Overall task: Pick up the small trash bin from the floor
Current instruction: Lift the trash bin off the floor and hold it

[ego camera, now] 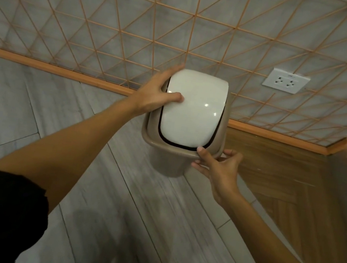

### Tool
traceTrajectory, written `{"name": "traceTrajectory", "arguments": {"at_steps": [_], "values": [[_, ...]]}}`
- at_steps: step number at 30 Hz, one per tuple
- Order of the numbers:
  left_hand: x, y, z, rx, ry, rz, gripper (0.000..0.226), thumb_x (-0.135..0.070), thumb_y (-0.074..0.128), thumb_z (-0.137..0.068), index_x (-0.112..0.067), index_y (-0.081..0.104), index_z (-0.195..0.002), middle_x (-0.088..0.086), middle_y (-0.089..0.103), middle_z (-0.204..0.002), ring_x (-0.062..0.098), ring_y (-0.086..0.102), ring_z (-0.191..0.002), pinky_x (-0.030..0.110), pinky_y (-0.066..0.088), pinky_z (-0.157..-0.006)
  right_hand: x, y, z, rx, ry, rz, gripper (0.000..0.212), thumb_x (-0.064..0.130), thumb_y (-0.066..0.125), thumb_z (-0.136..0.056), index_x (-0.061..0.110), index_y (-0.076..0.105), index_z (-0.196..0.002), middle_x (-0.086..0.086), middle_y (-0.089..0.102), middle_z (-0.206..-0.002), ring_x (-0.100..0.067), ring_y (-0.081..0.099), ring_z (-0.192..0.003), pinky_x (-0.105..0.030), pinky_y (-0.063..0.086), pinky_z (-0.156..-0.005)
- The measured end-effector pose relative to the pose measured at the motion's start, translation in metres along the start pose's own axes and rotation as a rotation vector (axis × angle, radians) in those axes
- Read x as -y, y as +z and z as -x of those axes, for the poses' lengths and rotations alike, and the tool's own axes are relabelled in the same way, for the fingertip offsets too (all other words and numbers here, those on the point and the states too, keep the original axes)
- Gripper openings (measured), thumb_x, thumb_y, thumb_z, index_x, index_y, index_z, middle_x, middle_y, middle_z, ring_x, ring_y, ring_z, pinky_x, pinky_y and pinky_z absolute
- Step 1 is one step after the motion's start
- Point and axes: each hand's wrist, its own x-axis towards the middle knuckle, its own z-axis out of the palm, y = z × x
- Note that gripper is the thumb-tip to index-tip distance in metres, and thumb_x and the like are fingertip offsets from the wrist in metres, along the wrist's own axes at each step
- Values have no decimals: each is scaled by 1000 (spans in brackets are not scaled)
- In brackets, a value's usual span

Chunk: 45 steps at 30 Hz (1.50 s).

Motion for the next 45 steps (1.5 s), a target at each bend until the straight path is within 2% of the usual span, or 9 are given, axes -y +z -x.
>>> {"name": "traceTrajectory", "arguments": {"at_steps": [3, 16, 23, 26, 29, 33, 36, 40, 45], "values": [[-1, -2, -2, 2, -43, -38, 74, -41, 65, -76, -37, 36, -143, 2, 36, -147, 22, 40, -128, 43, 40, -106, -2, 0, 2, 22, -2, 8, 62, 3, 74, -84, 24, 25, -115, -15, 59, -100, -27, 68, -74, -46, 62, -80], [-5, -4, 1, 26, -33, -123, 78, -41, 61, -79, -30, 27, -149, 3, 29, -153, 22, 36, -131, 32, 35, -99, 7, -6, 1, 42, 33, 154, 57, 8, 75, -85, 22, 27, -113, -11, 57, -98, -24, 65, -73, -47, 61, -78], [-10, 12, 29, -114, 101, -291, 76, -35, 63, -89, -24, 21, -153, 11, 7, -161, 30, 17, -145, 39, 22, -111, 16, -12, -3, -4, 1, 386, 59, 20, 80, -81, 20, 33, -117, -16, 58, -112, -24, 65, -88, -38, 60, -72], [-4, 26, 49, -189, 225, -279, 70, -31, 59, -92, -16, 25, -151, 11, 9, -161, 27, 16, -146, 36, 20, -113, 17, -12, -3, -30, -149, 620, 87, 29, 84, -75, 19, 26, -140, -17, 47, -141, -28, 55, -120, -38, 52, -92], [4, 42, 74, -257, 312, -297, 65, -27, 56, -94, -13, 27, -150, 12, 13, -160, 27, 15, -147, 49, 26, -116, 23, -13, 0, -9, -412, 832, 108, 30, 87, -71, 18, 16, -152, -14, 24, -154, -28, 31, -141, -33, 32, -107], [25, 58, 107, -342, 286, -385, 79, -37, 60, -92, -15, 15, -154, 6, 1, -163, 20, -2, -150, 48, 11, -119, 24, -19, -5, 28, -723, 1103, 115, 47, 83, -64, 27, 12, -152, -21, 16, -158, -37, 18, -148, -53, 27, -117], [39, 67, 124, -320, 101, -207, 97, -49, 63, -87, -25, -2, -155, -8, -11, -163, 8, -7, -149, 48, 10, -119, 21, -24, -7, 68, -751, 1140, 113, 61, 71, -65, 37, 3, -152, -21, 2, -164, -36, 1, -153, -50, 16, -118], [47, 73, 127, -270, -139, 200, 110, -53, 68, -77, -33, -8, -153, -13, -1, -163, 7, 9, -148, 41, 21, -120, 12, -29, -7, 132, -680, 1025, 127, 49, 80, -71, 25, -12, -155, 1, -12, -166, -21, -9, -155, -38, 6, -123], [52, 69, 109, -260, -155, 431, 101, -40, 70, -79, -32, 3, -154, -10, 19, -160, 5, 33, -138, 30, 36, -112, -3, -26, -16, 166, -482, 776, 132, 56, 77, -66, 29, -15, -156, 4, 11, -168, -15, 20, -153, -42, 28, -122]]}}
